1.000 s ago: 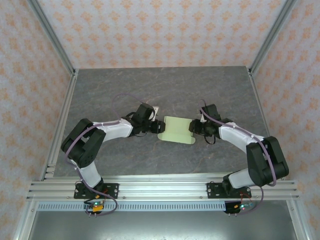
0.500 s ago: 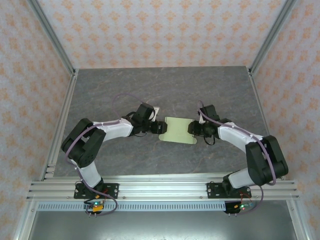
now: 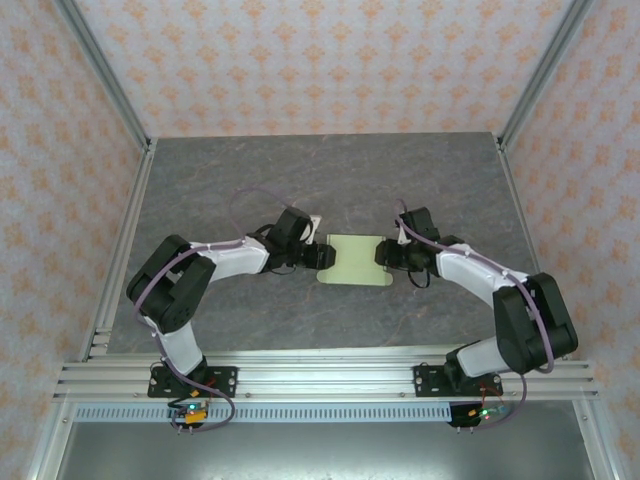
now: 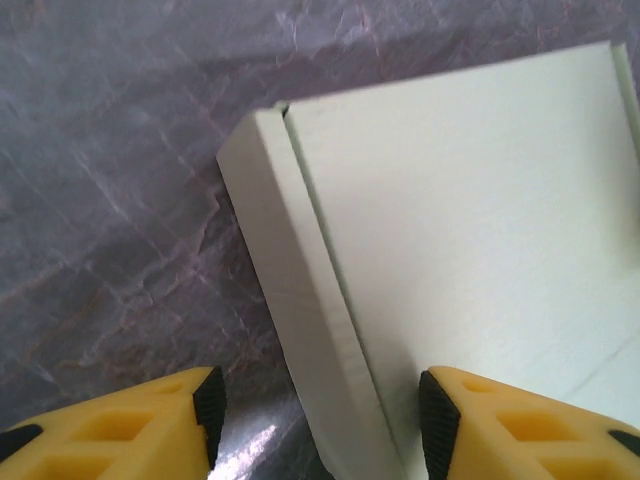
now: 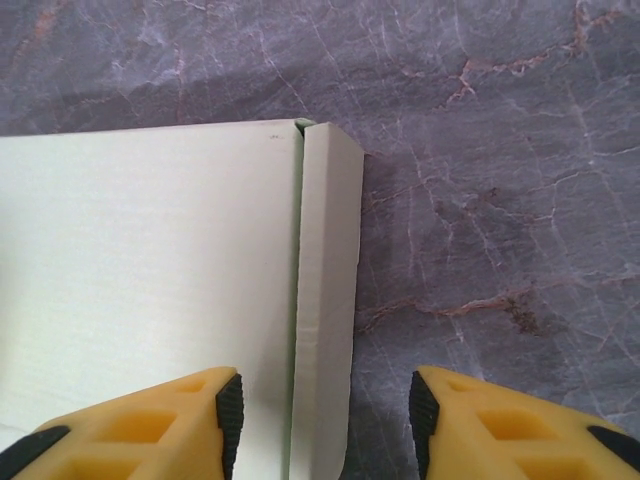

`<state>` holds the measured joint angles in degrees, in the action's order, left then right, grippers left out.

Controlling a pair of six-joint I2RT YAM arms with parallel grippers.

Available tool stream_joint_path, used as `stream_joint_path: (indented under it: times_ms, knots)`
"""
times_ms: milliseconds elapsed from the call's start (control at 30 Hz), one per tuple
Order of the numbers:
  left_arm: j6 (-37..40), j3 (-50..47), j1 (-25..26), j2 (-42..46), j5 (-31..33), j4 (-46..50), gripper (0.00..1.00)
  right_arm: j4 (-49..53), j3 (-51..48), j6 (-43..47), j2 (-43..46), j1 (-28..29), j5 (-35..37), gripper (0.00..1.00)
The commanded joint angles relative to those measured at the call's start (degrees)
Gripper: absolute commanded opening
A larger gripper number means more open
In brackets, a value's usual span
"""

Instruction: Fold the paper box

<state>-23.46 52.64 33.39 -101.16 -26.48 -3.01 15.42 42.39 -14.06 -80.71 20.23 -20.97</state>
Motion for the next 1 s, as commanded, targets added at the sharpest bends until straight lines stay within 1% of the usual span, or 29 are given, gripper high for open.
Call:
stream_joint_path:
  times_ms: [0,133,233,267,333,367,433,500,567,633,800,967]
  knots:
    - [1.58,-2.23,0.36,-0.61,2.62,-0.31,0.5,2.51,0.22,0.32,3.05,0.34,1.24,0.51]
    - [1.6,-3.14,0.36,-1.44,2.19,-1.28,0.44,2.45,-0.42,-0.73,5.11,0.25,2.07,0.53]
    - [1.23,-3.09,0.28,-1.75,1.47,-2.08,0.4,2.31,-0.77,-1.99,5.69,-0.48,0.37,0.57]
    - [1.23,-2.87,0.19,-1.92,0.9,-2.09,0.39,2.05,-1.13,-2.45,5.81,-0.84,-1.38,0.6]
    - [1.24,-2.46,-0.29,-2.32,-0.65,-2.0,0.37,-0.35,-2.26,-3.58,5.63,-2.17,-7.98,0.66]
    - [0.98,-2.65,-0.71,-2.45,-1.64,-2.52,0.36,-1.58,-2.75,-4.2,5.34,-2.82,-10.49,0.68]
    - [-0.58,-3.81,-1.88,-3.38,-5.9,-5.85,0.34,-2.92,-2.91,-5.65,4.17,-4.51,-15.27,0.71]
    - [-1.55,-4.41,-3.01,-4.83,-8.84,-7.51,0.32,-3.61,-3.01,-6.01,3.24,-5.5,-17.61,0.73]
    - [-1.65,-4.56,-3.95,-6.09,-10.68,-7.92,0.29,-4.2,-3.4,-5.62,2.9,-5.55,-16.32,0.75]
    - [-2.32,-5.74,-4.88,-6.58,-12.0,-9.92,0.23,-5.01,-3.63,-5.5,2.1,-5.72,-16.36,0.75]
    - [-2.02,-5.87,-5.89,-6.68,-11.91,-9.66,0.22,-7.68,-4.06,-6.78,-0.65,-5.91,-17.92,0.75]
    - [-3.16,-7.35,-7.31,-6.46,-11.34,-11.48,0.21,-11.12,-5.34,-8.55,-1.71,-5.9,-18.6,0.75]
